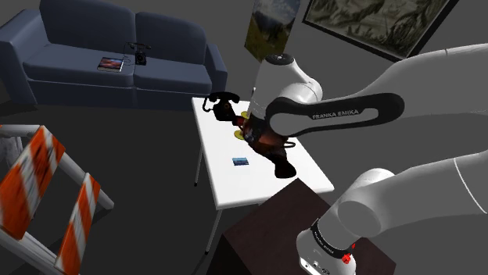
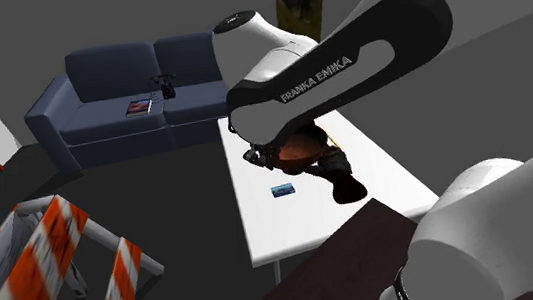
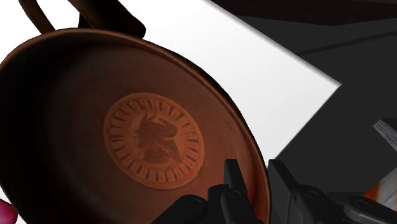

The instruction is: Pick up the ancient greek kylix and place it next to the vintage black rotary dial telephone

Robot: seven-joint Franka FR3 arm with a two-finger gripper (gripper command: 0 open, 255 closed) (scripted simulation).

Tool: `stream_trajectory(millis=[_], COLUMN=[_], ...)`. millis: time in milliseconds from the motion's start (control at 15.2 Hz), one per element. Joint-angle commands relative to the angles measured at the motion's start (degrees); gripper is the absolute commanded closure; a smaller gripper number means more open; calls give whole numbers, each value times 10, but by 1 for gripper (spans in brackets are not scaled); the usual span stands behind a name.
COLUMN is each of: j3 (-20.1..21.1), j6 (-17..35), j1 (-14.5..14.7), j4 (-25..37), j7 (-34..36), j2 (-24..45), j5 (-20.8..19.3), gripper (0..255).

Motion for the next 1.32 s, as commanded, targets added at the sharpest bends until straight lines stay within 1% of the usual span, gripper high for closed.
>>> stream_trajectory(millis=[0, 66, 330, 660, 924, 1254], j3=[-3, -3, -12, -21, -28, -38], j6=[-17, -19, 1, 7, -2, -26], j1=[2, 2, -29, -56, -69, -77], j4=[9, 10, 82, 185, 276, 405], j7=[-6, -6, -17, -28, -38, -54], j2=[-9, -10, 80, 187, 270, 374], j5=[3, 3, -26, -58, -78, -95], gripper=[255, 255, 255, 255, 255, 255])
